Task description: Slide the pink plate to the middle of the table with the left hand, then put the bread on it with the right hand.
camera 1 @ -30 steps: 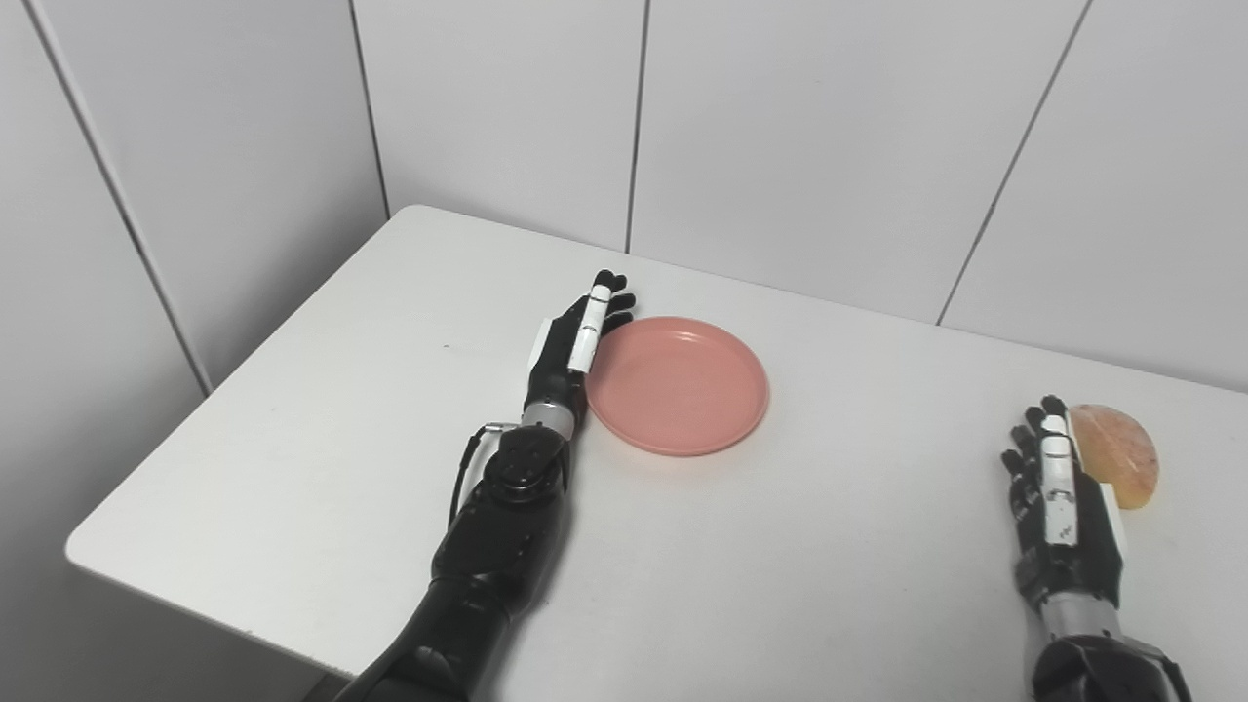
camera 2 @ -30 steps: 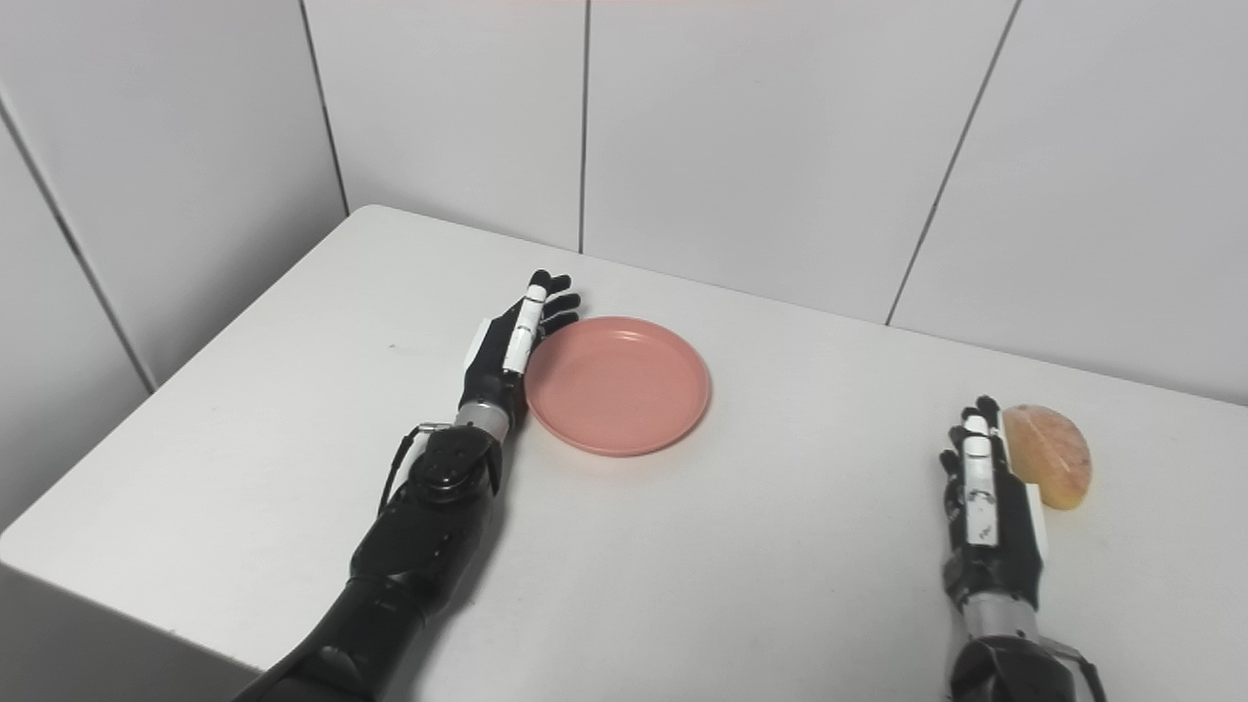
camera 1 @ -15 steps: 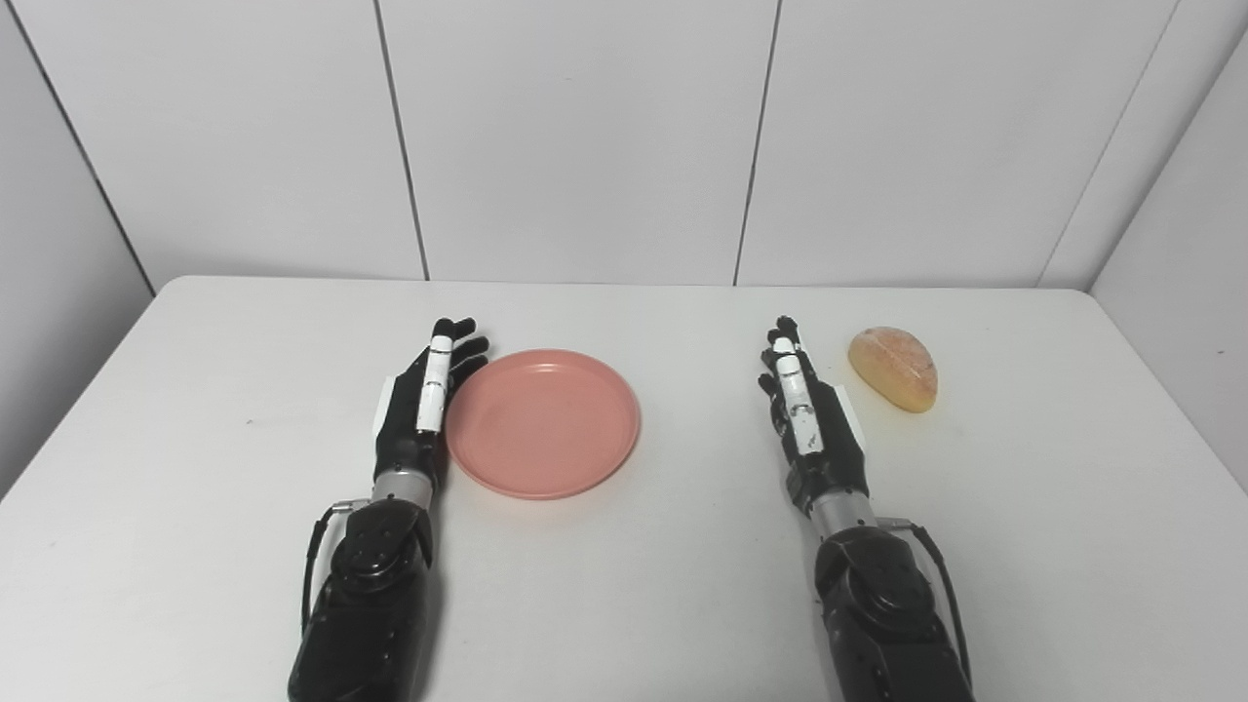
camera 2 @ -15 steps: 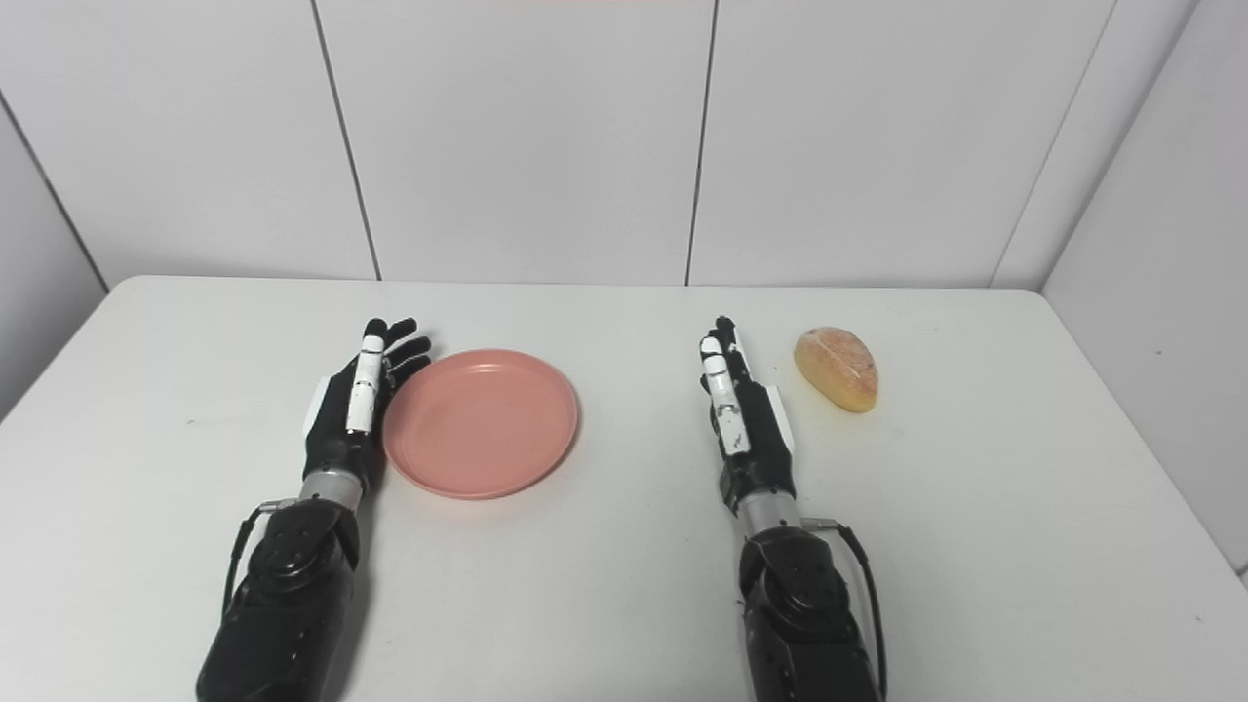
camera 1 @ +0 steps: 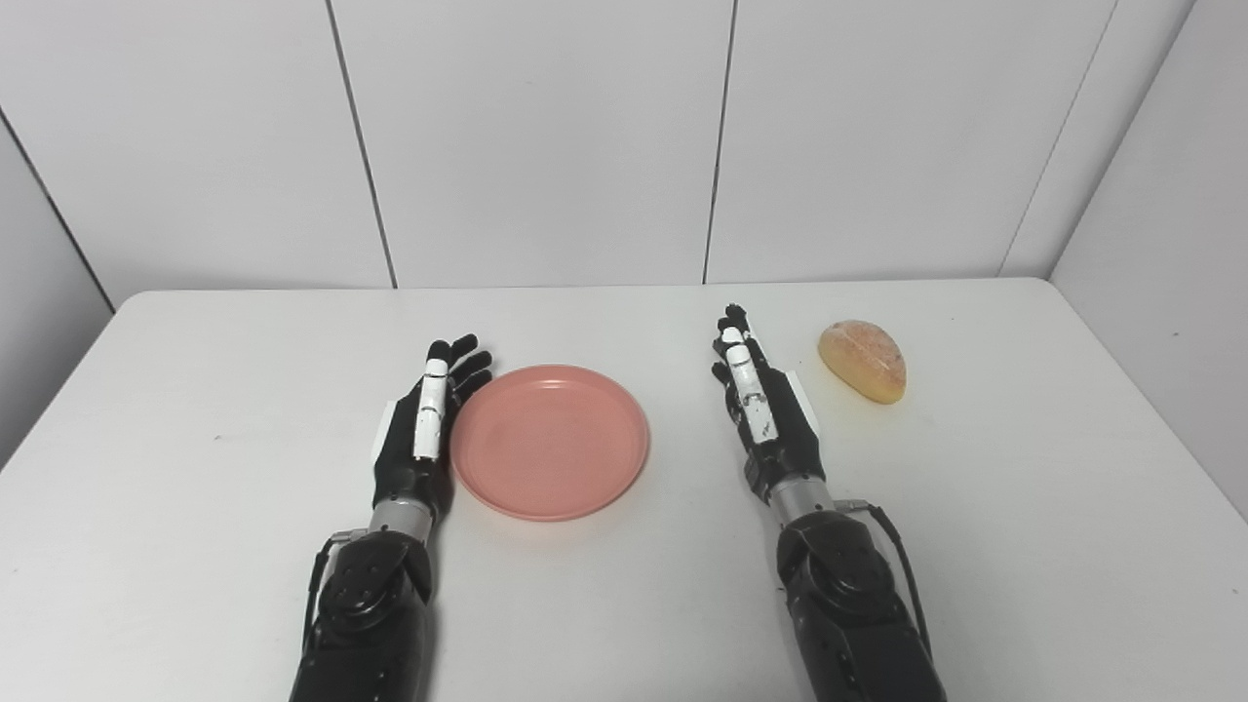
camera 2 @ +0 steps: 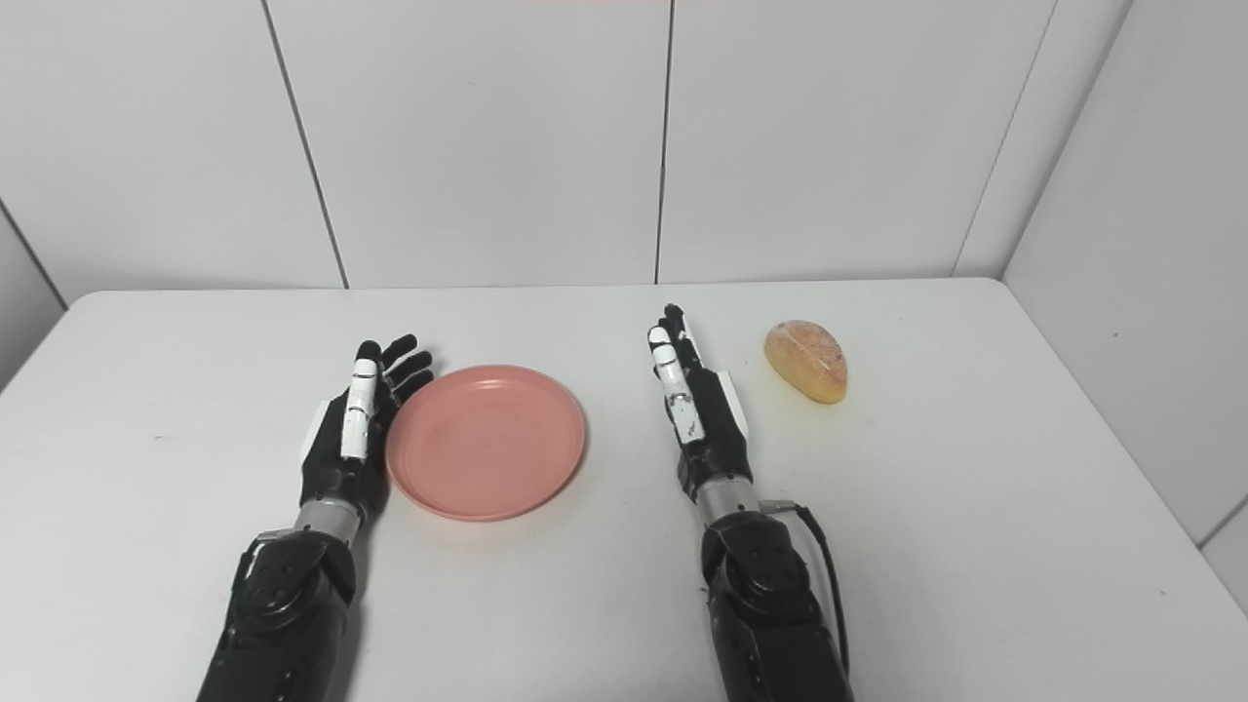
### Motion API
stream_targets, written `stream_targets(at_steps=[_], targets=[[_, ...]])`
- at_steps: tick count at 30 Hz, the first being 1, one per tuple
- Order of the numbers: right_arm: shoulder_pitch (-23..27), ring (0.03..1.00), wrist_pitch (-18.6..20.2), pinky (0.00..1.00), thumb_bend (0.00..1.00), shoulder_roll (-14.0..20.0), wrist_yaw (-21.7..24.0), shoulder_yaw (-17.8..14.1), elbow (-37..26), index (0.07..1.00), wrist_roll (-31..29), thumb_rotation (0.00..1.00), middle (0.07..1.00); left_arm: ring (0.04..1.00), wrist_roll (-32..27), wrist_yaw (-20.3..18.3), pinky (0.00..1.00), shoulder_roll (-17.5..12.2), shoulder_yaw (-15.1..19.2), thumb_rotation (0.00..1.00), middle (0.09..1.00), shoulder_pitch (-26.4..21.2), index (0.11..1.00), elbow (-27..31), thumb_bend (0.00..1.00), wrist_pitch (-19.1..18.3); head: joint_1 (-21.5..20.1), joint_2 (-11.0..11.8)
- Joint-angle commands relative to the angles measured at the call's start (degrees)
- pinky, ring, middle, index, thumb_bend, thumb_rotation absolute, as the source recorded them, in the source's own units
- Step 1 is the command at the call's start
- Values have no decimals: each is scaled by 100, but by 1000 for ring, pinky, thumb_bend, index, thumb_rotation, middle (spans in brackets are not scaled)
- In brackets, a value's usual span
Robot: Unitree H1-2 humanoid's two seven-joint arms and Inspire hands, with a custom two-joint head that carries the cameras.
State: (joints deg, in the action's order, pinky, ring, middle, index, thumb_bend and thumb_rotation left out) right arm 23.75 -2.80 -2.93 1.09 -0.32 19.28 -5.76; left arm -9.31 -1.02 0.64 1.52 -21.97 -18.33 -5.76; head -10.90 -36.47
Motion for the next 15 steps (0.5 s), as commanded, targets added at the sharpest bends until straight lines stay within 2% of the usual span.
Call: stream_targets(at_steps=[1, 9, 13, 15], targets=[[226, 1000, -119, 1000, 618, 2, 98, 20, -218, 1000, -23, 915, 1000, 878, -78, -139, 908, 104, -72, 1000, 857, 31, 842, 73, 620, -273, 5, 3], [193, 1000, -293, 1000, 616, 95, 137, 112, -289, 1000, 149, 906, 1000, 888, -93, -158, 950, 205, -73, 1000, 863, 71, 851, 158, 539, -452, 33, 18], [260, 1000, -453, 1000, 623, 240, -75, 140, -391, 1000, 566, 921, 1000, 896, -44, -210, 948, 180, -66, 1000, 869, 63, 855, 28, 524, -159, 59, 46], [331, 1000, -528, 983, 626, 325, -145, 97, -382, 1000, 661, 877, 1000, 902, -52, -251, 944, 168, -58, 1000, 878, 60, 862, -32, 522, -32, 61, 51]])
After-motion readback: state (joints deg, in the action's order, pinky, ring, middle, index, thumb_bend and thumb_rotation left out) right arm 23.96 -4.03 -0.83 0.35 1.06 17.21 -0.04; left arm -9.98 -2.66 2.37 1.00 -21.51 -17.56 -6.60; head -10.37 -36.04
